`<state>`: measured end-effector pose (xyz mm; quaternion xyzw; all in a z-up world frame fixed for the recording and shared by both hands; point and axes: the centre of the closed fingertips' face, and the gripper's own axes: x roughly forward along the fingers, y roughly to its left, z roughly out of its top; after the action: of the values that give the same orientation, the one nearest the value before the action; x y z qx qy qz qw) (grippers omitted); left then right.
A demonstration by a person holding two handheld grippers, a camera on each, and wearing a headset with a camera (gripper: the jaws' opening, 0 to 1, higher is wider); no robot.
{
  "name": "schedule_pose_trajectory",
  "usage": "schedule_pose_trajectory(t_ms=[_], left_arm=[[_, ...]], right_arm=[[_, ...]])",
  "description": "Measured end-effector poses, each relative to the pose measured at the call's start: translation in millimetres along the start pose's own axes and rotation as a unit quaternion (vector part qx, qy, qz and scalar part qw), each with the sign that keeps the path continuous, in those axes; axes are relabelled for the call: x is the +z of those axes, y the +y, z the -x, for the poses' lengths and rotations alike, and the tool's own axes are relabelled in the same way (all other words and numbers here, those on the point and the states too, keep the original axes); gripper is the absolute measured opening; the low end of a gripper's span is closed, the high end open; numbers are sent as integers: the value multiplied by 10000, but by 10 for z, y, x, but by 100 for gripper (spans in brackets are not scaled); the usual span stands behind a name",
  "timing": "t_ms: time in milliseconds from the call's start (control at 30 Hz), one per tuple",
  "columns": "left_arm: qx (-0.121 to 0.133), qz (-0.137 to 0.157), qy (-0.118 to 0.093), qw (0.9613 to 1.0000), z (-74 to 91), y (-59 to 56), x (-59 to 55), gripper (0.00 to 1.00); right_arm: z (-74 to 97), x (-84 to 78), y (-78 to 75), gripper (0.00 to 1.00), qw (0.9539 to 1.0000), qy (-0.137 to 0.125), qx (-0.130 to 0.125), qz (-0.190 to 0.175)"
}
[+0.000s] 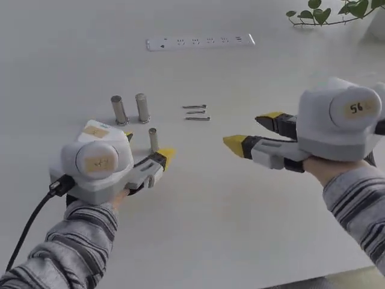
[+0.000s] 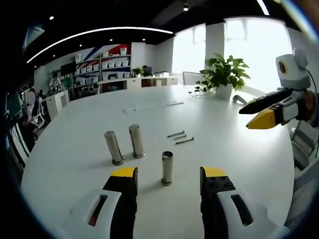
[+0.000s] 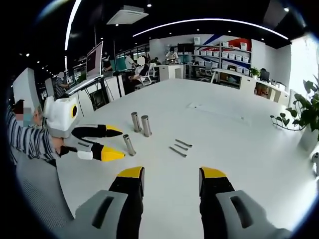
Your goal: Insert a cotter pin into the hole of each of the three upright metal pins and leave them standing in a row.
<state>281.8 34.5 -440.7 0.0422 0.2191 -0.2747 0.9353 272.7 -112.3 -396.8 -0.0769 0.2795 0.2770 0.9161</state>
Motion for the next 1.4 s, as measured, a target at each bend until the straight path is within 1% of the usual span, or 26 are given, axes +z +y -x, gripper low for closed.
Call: schedule_pose_trajectory(t_ms=[33, 67, 100, 133, 167, 200, 267, 333, 400, 433, 467, 500, 567, 600, 633, 667, 733, 800, 867, 967, 1067, 1133, 1200, 1233, 1333, 1400], left_arm=[[21, -75, -15, 10000, 44, 13, 21, 49], [20, -69, -10, 10000, 62, 18, 25, 51], [5, -37, 27, 10000, 88, 28, 21, 53], [-31, -21, 42, 10000, 108, 26, 18, 55], [-46, -10, 50, 10000, 127, 27, 17, 57], [-32, 18, 76, 10000, 158, 38, 11, 60], [-44, 41, 81, 9999, 193, 45, 11, 63], [-42, 132, 70, 9999, 250, 59, 16, 67], [-8, 118, 50, 9999, 281, 70, 19, 69], [1, 88, 48, 10000, 291, 75, 19, 70], [30, 78, 72, 9999, 310, 83, 15, 72], [35, 74, 74, 9999, 321, 83, 14, 73], [47, 101, 60, 9999, 336, 89, 13, 76], [65, 109, 58, 9999, 343, 92, 11, 76], [180, 79, 94, 9998, 360, 126, -1, 76], [195, 9, 118, 9997, 369, 129, -8, 76], [248, -12, 133, 9996, 389, 143, -17, 77], [216, 17, 119, 9997, 406, 135, -16, 78], [208, 12, 130, 9997, 417, 131, -17, 79], [204, -16, 140, 9997, 439, 134, -19, 79], [203, -30, 155, 9997, 468, 137, -23, 79], [223, 1, 167, 9996, 485, 156, -31, 78], [267, 67, 173, 9995, 499, 182, -42, 78], [293, 75, 172, 9994, 503, 194, -45, 78], [308, 80, 215, 9993, 513, 212, -63, 76], [302, 62, 232, 9993, 518, 222, -73, 76]], right_arm=[[-38, 23, -23, 38, 10000, 59, 48, 52], [-72, 31, -37, 37, 9997, 172, 111, 141], [-95, 48, -61, 36, 9995, 205, 99, 199], [-129, 82, -73, 34, 9989, 234, 166, 362], [-153, 99, -91, 32, 9985, 262, 210, 441], [-176, 111, -133, 30, 9982, 283, 218, 474], [-241, 149, -153, 27, 9975, 332, 299, 545], [-309, 173, -165, 26, 9966, 412, 393, 595], [-376, 155, -175, 24, 9946, 607, 497, 676], [-415, 135, -167, 24, 9923, 743, 607, 783], [-447, 141, -169, 23, 9916, 764, 639, 823], [-512, 118, -186, 21, 9899, 849, 727, 869], [-579, 111, -195, 20, 9889, 900, 816, 858], [-607, 100, -197, 19, 9880, 952, 865, 851], [-655, 90, -216, 18, 9870, 1011, 903, 860], [-681, 90, -230, 18, 9868, 1027, 920, 852], [-744, 100, -239, 17, 9867, 1021, 1030, 737], [-818, 84, -279, 16, 9855, 1107, 1066, 713], [-886, 69, -336, 15, 9842, 1189, 1028, 812], [-977, 39, -381, 15, 9818, 1293, 1056, 905], [-1018, -14, -358, 13, 9783, 1432, 1105, 1012], [-1034, -2, -259, 13, 9767, 1472, 1139, 1067], [-1078, -17, -249, 12, 9752, 1520, 1188, 1087], [-1120, -44, -247, 11, 9730, 1582, 1236, 1135], [-1205, -64, -231, 10, 9704, 1630, 1319, 1197], [-1266, -67, -256, 10, 9682, 1671, 1363, 1270]])
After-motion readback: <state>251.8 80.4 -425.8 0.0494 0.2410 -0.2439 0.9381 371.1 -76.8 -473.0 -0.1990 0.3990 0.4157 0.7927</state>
